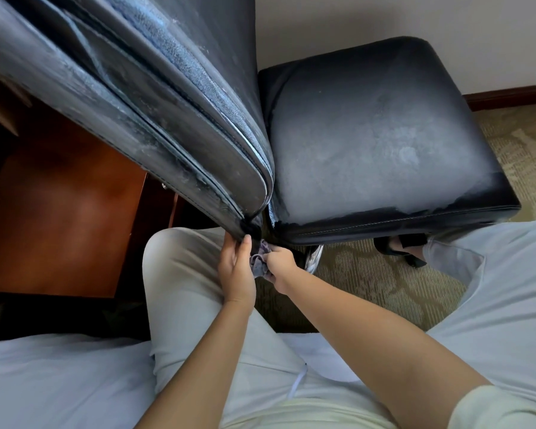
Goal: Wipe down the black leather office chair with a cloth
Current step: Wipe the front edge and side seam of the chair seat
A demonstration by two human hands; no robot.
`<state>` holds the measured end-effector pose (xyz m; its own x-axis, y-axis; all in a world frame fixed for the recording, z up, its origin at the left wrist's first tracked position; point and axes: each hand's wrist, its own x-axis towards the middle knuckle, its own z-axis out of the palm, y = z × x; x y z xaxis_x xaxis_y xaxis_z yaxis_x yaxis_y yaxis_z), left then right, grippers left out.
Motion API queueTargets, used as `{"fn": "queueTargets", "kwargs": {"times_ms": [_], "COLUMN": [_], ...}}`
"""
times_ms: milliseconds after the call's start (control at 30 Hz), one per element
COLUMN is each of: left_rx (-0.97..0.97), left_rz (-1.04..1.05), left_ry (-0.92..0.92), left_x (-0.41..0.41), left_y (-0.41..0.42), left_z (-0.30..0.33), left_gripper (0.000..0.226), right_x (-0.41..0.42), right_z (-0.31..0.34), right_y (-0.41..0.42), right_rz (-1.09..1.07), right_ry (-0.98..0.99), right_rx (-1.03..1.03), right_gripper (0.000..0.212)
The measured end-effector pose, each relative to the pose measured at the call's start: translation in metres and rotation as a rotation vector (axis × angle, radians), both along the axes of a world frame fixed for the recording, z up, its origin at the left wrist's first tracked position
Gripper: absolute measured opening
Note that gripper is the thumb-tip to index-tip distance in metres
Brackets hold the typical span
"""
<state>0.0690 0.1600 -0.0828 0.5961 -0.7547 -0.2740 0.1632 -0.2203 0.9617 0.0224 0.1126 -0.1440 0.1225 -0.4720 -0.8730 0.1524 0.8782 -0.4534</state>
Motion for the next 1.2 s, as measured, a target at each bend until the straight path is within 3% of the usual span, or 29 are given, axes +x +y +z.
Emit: {"fn": "queueTargets", "kwargs": {"times_ms": [167,333,433,567,700,967,1133,1200], "left_rx": [0.007,0.036,0.048,0.047,0.061,-0.069,-0.085,-0.071], "left_rz": [0.005,0.013,0.07,0.135,0.117,0.196,0.068,0.057], "left_ry": [-0.005,-0.01,0.046,0.192,0.212,0.009,-0.161,-0.189], "left_x": [-0.002,-0.004,-0.005,-0.003,-0.002,-0.007,-0.011,-0.009], "left_y": [-0.001,-0.001,-0.002,-0.004,-0.004,-0.004,0.0,0.0], "left_z": [0.007,0.007,0.01,0.009,0.006,0.019,0.018,0.016], "left_gripper": [0.033,0.029,0.023,0.029,0.037,0.04,0.061,0.064], "right_x": [-0.017,-0.026,-0.027,-0.03,-0.032,-0.02,-0.034,-0.036], "right_z": [0.027,0.06,0.071,0.087,0.096,0.072,0.063,0.059], "right_y": [0.002,0.009,0.011,0.012,0.013,0.013,0.007,0.009], "right_rz": [-0.017,-0.034,-0.003,0.036,0.01,0.007,0.3,0.327], "right_ry": [-0.129,-0.253,-0.24,-0.201,-0.214,0.014,0.303,0.295], "right_rx": [-0.159,-0.312,-0.37,-0.447,-0.476,-0.464,-0.614,-0.588], "right_gripper": [0.038,0.037,0.036,0.034,0.034,0.028,0.033,0.033]}}
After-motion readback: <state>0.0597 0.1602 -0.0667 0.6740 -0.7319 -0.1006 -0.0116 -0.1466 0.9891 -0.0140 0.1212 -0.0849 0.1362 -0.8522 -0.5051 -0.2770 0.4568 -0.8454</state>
